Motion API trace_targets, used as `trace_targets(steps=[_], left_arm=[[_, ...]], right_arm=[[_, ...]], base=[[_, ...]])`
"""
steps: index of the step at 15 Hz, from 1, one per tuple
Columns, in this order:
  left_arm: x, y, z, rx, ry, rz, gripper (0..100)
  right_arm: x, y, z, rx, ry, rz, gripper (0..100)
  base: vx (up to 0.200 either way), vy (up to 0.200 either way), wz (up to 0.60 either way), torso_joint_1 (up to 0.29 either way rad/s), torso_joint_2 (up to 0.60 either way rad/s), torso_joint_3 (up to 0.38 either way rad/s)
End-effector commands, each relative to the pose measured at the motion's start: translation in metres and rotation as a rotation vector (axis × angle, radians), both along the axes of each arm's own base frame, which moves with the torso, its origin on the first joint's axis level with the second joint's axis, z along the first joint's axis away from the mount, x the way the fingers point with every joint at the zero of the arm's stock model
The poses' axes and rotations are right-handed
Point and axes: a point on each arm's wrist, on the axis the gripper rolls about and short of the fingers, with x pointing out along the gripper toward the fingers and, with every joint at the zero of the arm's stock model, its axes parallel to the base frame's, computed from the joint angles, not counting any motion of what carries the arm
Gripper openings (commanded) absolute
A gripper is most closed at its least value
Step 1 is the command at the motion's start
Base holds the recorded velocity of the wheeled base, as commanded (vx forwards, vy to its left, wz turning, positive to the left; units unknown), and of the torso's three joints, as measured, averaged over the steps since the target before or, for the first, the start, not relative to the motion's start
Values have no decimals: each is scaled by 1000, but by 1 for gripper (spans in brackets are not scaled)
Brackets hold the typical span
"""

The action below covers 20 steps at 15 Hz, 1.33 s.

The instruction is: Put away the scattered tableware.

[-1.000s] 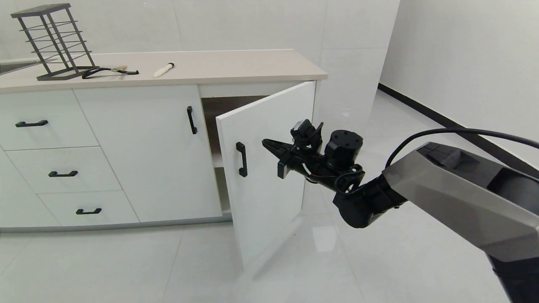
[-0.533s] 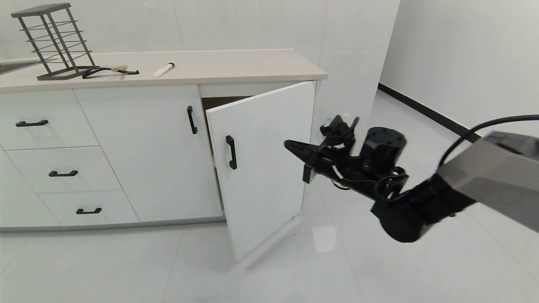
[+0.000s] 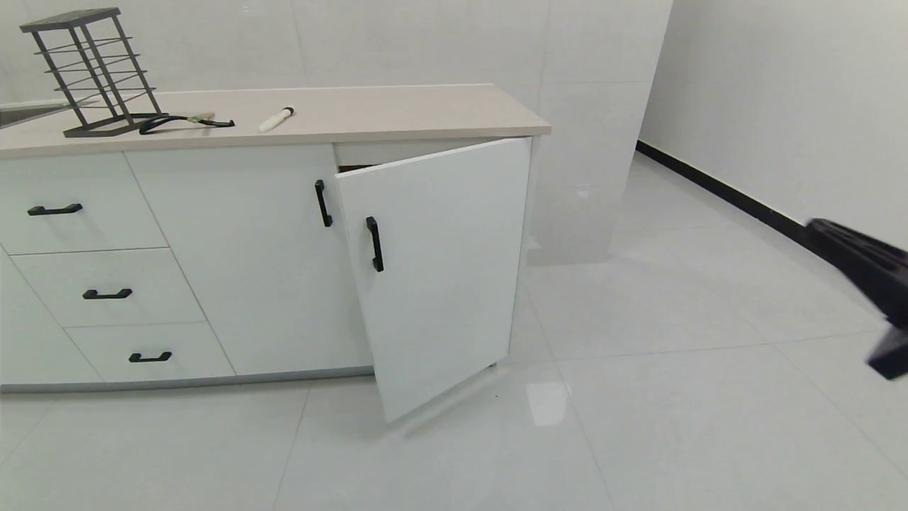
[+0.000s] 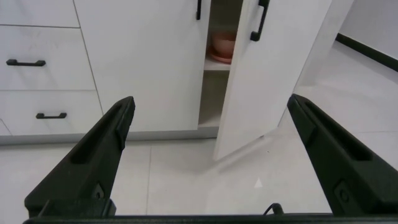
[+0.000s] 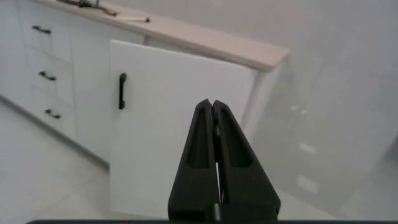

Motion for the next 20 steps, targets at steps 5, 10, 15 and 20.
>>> trace_targets(steps=[5,10,15,20], left_arm=[[0,0,0,0,-1,0,100],[0,0,0,-5,0,3,100],[0,0,0,-9,0,18,100],[0,1,0,-5,-1,52,100]], right_arm=[[-160,-20,-75,-9,-166,-228,0],[-161,-22,-101,-40,-27,-163,0],[-155,-27,-127,57,275,-382,0],[-155,-29,-131,104,325,-472,0]], base=[[0,0,0,0,0,0],[0,0,0,0,0,0],[0,0,0,0,0,0],[80,0,0,0,1,1]])
